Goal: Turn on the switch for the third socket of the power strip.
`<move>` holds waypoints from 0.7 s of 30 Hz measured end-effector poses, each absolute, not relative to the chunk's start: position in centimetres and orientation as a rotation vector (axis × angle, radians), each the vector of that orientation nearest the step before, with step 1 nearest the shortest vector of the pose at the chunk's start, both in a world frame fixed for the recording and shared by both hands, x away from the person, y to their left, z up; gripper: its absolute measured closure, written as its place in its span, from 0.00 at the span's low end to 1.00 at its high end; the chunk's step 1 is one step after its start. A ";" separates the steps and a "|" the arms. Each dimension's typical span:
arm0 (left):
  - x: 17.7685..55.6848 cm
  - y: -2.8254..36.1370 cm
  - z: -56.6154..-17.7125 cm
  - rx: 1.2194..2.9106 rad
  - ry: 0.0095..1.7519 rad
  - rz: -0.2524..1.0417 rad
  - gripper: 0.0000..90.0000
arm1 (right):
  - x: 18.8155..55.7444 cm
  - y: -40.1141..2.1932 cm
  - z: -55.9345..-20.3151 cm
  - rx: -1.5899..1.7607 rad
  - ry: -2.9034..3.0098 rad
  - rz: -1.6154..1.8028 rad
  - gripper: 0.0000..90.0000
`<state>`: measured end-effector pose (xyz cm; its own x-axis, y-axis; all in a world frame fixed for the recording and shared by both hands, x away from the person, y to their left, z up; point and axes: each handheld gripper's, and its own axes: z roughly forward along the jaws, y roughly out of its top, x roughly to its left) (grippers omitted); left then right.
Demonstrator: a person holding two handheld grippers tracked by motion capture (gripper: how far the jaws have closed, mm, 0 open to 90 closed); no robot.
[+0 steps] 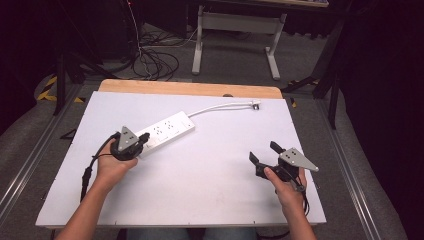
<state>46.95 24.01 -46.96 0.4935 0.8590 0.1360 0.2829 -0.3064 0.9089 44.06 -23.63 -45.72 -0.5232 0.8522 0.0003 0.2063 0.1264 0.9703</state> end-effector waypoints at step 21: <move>42.9 28.2 -44.0 1.597 1.038 0.899 1.00 | 45.4 -22.2 -45.6 0.973 1.858 1.460 0.15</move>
